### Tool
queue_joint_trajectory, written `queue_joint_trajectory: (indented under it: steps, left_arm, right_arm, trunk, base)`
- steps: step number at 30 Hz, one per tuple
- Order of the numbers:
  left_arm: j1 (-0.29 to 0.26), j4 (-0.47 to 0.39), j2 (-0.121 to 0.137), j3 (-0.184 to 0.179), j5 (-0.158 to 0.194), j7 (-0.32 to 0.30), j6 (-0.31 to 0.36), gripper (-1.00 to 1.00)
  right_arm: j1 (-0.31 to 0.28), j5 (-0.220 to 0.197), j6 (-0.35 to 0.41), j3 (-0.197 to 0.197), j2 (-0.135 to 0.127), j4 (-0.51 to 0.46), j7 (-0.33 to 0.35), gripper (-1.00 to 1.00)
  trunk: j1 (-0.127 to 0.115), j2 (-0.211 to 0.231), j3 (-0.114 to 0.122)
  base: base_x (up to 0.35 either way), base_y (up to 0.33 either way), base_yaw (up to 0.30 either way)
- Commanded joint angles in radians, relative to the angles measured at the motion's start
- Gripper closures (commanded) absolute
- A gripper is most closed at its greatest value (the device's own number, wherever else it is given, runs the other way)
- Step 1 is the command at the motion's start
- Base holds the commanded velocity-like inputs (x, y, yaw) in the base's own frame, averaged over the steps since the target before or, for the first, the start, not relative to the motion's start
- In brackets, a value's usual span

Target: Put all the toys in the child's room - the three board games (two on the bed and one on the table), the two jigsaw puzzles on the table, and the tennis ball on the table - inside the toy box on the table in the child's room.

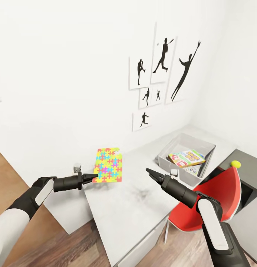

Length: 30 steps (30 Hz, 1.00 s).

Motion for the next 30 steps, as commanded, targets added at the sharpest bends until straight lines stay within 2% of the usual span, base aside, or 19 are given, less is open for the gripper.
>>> queue_joint_trajectory:
  steps: [1, 14, 30]
  left_arm:
    - [-0.001, 0.000, 0.001, -0.004, 0.004, -0.001, 0.004, 1.00]
    - [-0.001, 0.000, 0.002, -0.005, 0.003, -0.001, 0.004, 1.00]
    - [0.001, 0.001, 0.003, -0.006, 0.004, -0.001, 0.004, 1.00]
  right_arm:
    - [-0.001, 0.001, 0.006, -0.001, 0.000, 0.000, 0.003, -1.00]
    - [-0.001, 0.002, 0.007, -0.003, -0.001, 0.000, 0.007, -1.00]
    - [0.032, 0.002, 0.007, -0.003, -0.001, 0.000, 0.003, -1.00]
  trunk:
    - [0.001, -0.002, 0.000]
    - [0.001, -0.002, 0.020]
    - [0.001, -0.002, 0.046]
  base:
    - [0.000, 0.000, 0.000]
    - [0.000, 0.000, 0.000]
    - [0.000, 0.000, 0.000]
